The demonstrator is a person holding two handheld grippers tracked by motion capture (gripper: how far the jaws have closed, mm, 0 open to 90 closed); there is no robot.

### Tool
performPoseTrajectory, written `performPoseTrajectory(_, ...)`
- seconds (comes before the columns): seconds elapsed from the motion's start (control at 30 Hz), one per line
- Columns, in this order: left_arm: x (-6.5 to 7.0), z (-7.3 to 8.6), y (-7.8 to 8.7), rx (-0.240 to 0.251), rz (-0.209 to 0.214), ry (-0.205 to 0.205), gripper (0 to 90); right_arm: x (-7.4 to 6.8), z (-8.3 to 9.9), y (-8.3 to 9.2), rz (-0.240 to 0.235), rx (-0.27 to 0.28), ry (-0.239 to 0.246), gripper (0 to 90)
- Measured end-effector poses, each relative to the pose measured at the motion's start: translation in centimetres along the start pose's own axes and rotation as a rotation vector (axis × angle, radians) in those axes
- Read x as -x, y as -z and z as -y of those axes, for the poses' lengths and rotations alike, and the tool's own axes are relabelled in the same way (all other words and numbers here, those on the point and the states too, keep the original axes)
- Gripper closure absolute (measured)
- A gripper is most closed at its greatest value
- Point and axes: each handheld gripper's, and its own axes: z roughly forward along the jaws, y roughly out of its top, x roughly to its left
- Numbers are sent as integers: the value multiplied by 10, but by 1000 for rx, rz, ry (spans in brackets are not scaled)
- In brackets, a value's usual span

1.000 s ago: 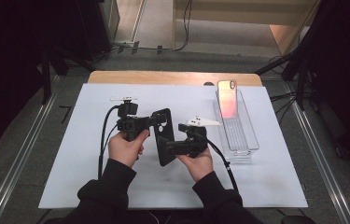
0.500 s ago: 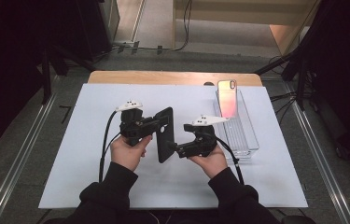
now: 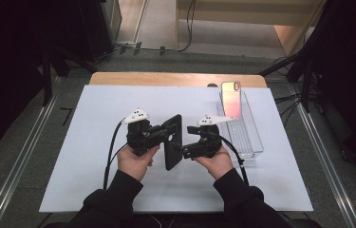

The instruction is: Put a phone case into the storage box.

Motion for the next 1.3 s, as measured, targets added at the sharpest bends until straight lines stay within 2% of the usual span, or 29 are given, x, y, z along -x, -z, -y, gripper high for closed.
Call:
performPoseTrajectory(0.07, 2, 1, -2, -7, 6, 0, 781, -1, 0, -2, 11, -11, -3, 0)
performPoseTrajectory(0.17, 4, 3, -5, -31, 15, -4, 781, -1, 1, -4, 2, -31, -14, 0)
performPoseTrajectory(0.27, 7, 4, -6, -38, 14, -9, 781, -3, 1, -6, 21, -28, -18, 0)
performPoseTrajectory(0.5, 12, 5, -7, -34, 23, -14, 779, -5, 1, -7, 16, -16, -21, 99)
performPoseTrajectory(0.67, 12, 4, -6, -29, 36, -11, 774, -8, 0, -4, 43, -5, 3, 114)
performPoseTrajectory(0.77, 14, 2, -5, -34, 28, -13, 767, -9, -2, -3, 45, -9, 6, 120)
performPoseTrajectory(0.87, 15, -1, -1, -21, 21, -5, 662, -9, -2, -2, 56, -2, 13, 122)
performPoseTrajectory(0.97, 12, -6, 1, -36, 19, -1, 561, -6, -2, -1, 68, -8, 8, 122)
performPoseTrajectory(1.07, 9, -9, 5, -40, 37, 36, 504, -1, -1, 0, 86, -12, 4, 122)
performPoseTrajectory(1.2, 5, -11, 9, -50, 54, 59, 463, 6, -1, 4, 112, -11, -13, 121)
performPoseTrajectory(1.27, 2, -12, 9, -86, 78, 63, 418, 10, -2, 7, 128, -6, -16, 121)
performPoseTrajectory(1.3, 0, -12, 9, -125, 86, 74, 389, 11, -2, 8, 129, -1, -20, 121)
